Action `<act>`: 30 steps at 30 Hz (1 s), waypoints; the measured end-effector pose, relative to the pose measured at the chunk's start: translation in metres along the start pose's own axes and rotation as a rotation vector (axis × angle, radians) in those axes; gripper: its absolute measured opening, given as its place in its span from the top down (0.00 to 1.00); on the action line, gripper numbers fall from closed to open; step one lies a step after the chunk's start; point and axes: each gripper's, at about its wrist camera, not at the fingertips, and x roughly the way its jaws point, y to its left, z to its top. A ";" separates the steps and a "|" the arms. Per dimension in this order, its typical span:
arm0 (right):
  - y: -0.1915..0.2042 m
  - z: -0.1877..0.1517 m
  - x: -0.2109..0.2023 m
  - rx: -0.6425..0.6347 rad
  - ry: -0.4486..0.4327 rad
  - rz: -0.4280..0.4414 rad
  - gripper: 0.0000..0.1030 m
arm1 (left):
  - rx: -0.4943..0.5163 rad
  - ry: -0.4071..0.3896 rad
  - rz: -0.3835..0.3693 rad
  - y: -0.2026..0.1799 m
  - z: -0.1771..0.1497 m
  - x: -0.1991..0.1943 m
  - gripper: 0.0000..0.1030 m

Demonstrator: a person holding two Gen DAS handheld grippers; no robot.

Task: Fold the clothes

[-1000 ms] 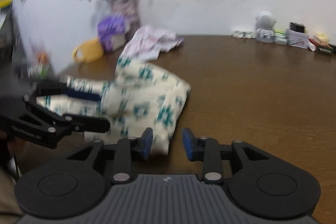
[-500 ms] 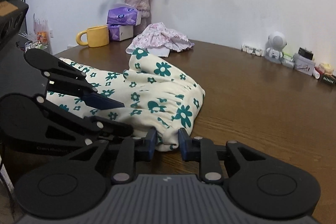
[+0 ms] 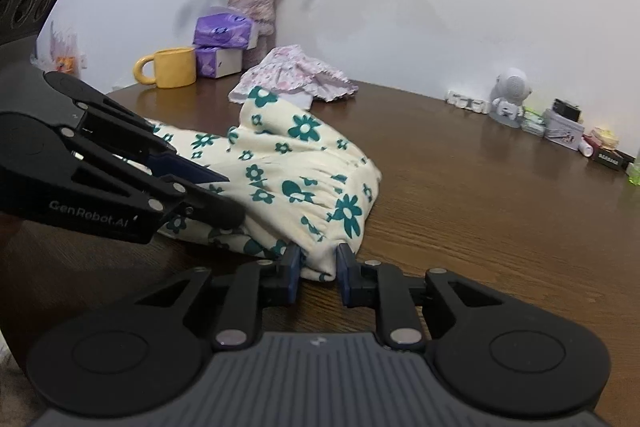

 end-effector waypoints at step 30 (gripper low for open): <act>0.011 -0.008 0.013 -0.012 0.047 -0.024 0.83 | -0.003 0.012 0.024 0.019 -0.036 -0.005 0.92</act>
